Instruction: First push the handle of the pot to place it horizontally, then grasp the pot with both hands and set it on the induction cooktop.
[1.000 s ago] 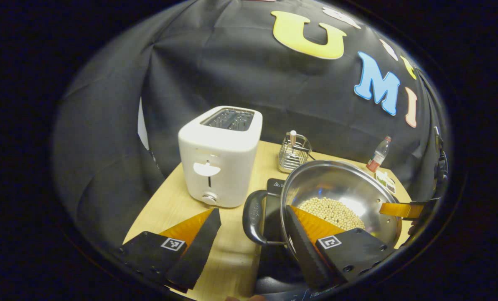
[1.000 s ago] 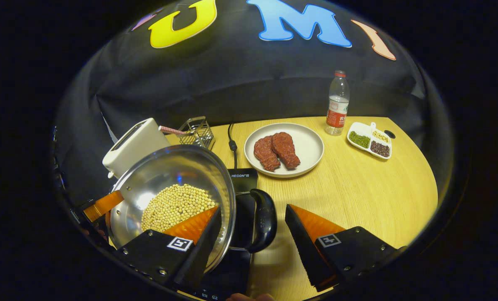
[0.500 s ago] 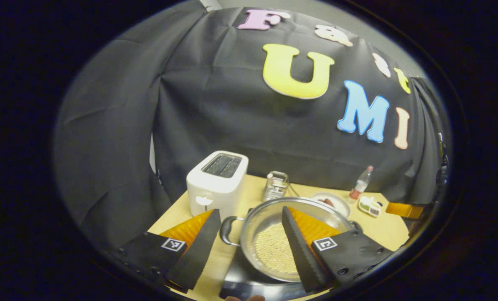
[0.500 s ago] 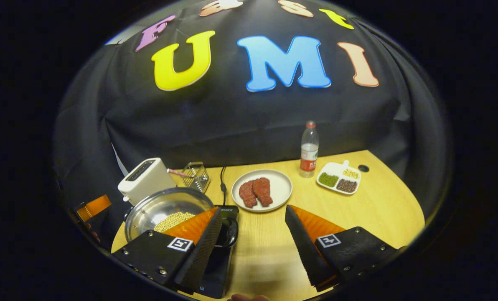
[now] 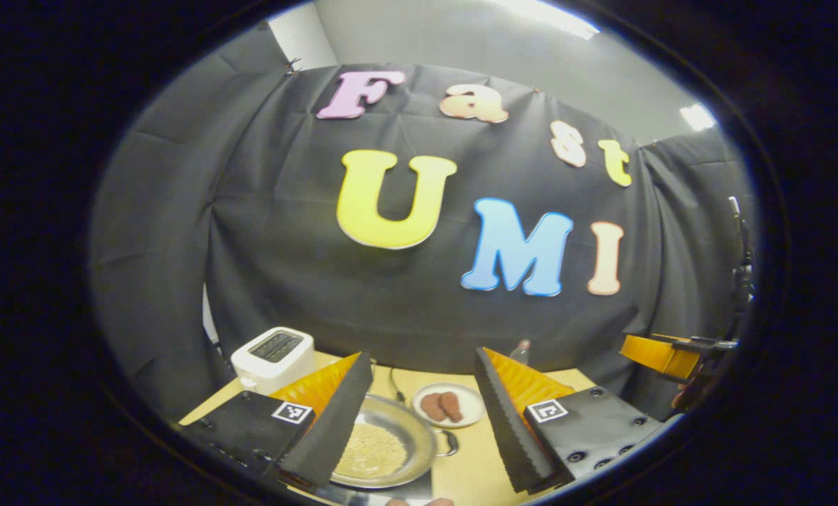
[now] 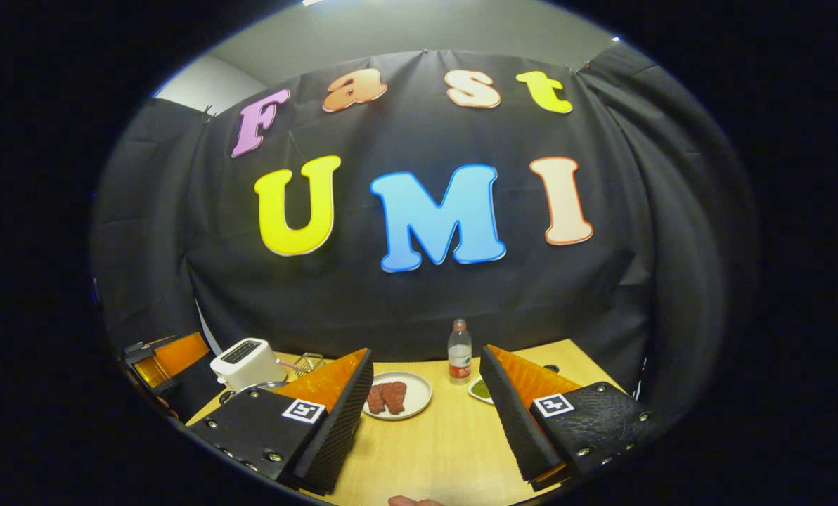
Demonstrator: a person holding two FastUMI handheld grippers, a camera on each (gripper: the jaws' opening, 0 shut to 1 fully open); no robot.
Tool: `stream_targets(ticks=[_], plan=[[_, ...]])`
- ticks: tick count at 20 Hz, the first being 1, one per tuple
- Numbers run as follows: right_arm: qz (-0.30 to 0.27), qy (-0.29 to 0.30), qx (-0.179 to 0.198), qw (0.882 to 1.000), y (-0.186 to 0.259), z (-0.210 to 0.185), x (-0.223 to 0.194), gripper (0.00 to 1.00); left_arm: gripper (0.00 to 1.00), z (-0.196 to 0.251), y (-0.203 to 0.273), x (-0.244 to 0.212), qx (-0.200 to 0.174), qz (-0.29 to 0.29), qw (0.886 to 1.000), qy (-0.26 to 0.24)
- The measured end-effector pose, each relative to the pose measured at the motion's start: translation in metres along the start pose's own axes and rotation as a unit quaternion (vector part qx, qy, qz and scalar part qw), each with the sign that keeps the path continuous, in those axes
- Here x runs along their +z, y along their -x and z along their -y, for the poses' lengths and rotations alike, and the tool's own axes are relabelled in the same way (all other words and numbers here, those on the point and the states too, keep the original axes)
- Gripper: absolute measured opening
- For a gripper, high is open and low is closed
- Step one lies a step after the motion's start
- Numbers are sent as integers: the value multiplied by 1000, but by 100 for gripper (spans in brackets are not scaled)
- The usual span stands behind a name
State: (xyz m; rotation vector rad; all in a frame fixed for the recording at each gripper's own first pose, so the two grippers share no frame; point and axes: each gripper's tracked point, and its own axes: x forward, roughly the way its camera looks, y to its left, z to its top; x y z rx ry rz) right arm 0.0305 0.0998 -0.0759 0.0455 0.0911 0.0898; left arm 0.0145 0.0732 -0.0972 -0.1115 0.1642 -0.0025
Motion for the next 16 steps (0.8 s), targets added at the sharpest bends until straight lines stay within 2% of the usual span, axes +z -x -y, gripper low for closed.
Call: stream_targets(ticks=[4,8,11,16], plan=[[41,-10,-23,999,24,51,36,92,95,69,15,37,-21,43,999,6],[50,-9,-28,998,33,86,52,92,95,98,24,52,-20,69,997,-12],[43,-8,-21,999,32,96,51,92,95,108,22,50,-13,68,997,-29],[27,-7,-4,1000,29,91,43,92,95,113,23,53,-2,72,997,-37]])
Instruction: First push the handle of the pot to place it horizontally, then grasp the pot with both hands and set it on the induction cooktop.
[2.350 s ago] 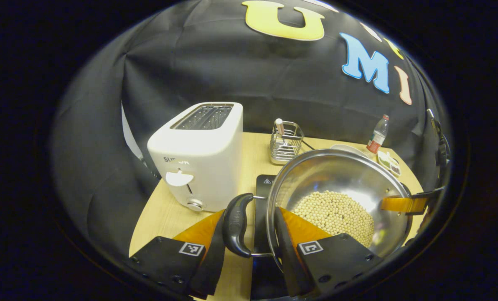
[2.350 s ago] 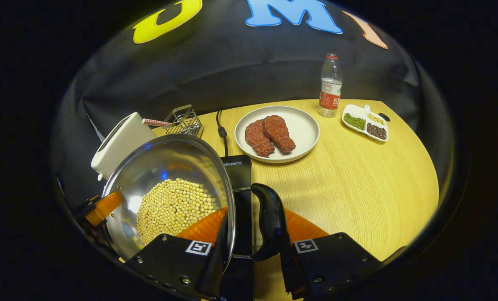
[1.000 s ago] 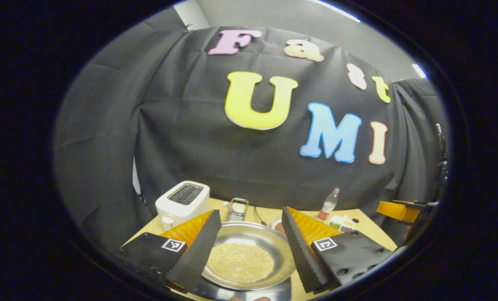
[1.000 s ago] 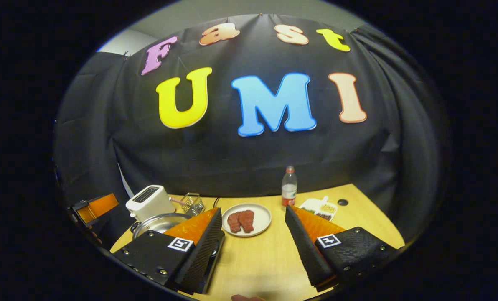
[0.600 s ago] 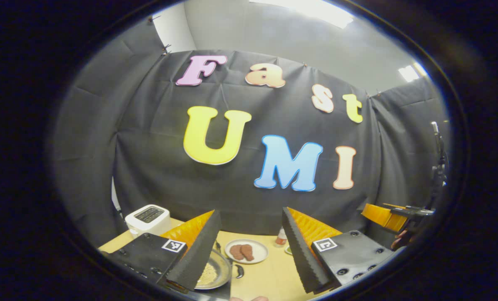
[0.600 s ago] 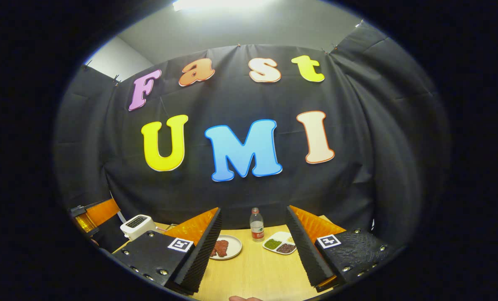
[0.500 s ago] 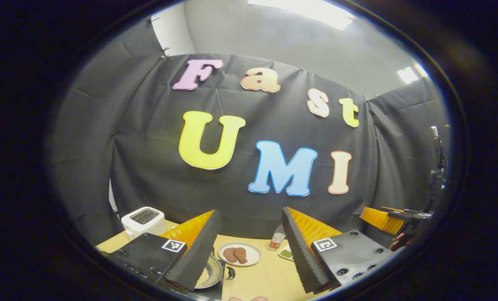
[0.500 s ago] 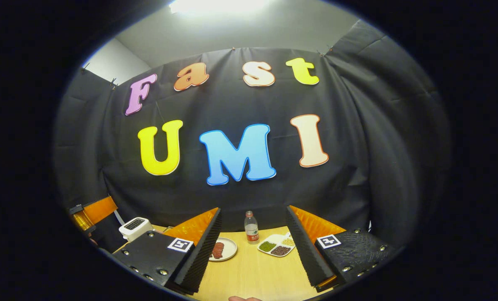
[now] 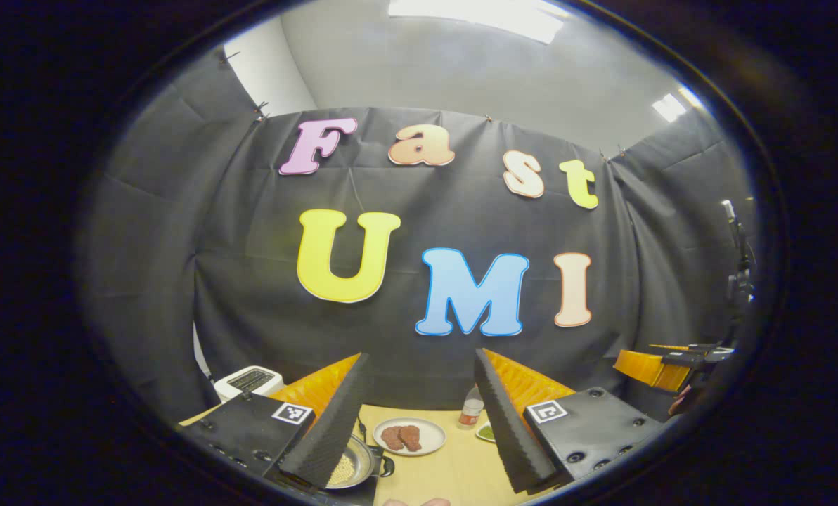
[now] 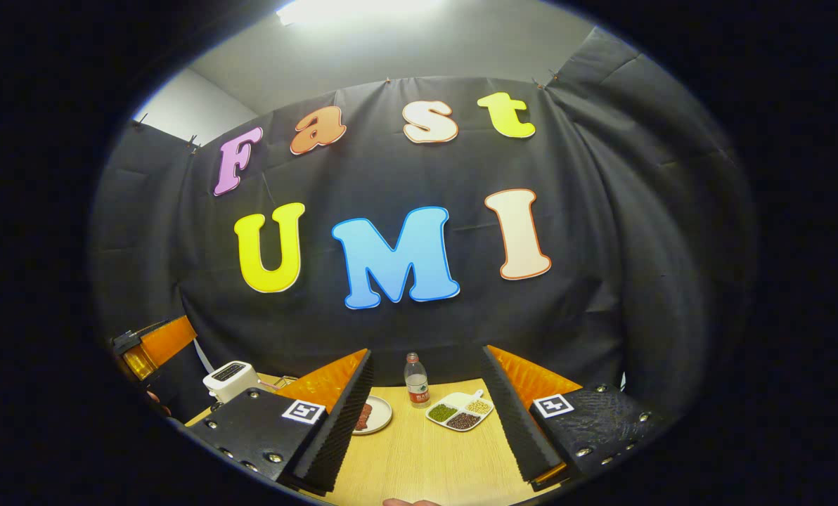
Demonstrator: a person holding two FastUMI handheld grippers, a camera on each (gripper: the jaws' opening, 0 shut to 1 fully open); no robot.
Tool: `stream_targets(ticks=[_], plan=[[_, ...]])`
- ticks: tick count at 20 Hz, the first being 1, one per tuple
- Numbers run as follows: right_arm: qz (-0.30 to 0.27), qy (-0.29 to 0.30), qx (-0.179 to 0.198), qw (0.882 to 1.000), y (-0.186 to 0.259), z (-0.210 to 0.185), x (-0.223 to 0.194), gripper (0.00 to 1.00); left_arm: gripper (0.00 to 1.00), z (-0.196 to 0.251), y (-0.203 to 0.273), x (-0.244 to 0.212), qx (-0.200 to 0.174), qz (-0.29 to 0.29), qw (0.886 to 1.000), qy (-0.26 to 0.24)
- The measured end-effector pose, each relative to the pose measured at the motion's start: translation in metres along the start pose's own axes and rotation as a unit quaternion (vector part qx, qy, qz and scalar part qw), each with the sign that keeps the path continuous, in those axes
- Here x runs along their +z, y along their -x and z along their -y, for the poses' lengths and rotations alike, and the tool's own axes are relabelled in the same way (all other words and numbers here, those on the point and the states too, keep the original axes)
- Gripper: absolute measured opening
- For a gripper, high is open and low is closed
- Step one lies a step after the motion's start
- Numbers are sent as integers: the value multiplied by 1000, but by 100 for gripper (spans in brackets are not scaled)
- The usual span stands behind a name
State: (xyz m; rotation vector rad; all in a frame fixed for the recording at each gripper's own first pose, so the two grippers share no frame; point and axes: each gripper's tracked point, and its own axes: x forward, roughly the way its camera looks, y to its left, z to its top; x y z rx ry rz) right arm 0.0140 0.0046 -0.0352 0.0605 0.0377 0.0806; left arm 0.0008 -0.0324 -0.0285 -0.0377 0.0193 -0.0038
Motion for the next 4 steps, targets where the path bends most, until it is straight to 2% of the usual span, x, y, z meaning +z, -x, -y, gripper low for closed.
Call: stream_targets(ticks=[4], plan=[[-2,7,-21,1000,1,-7,3,92,95,-8,-3,-4,-23,-3,1000,12]])
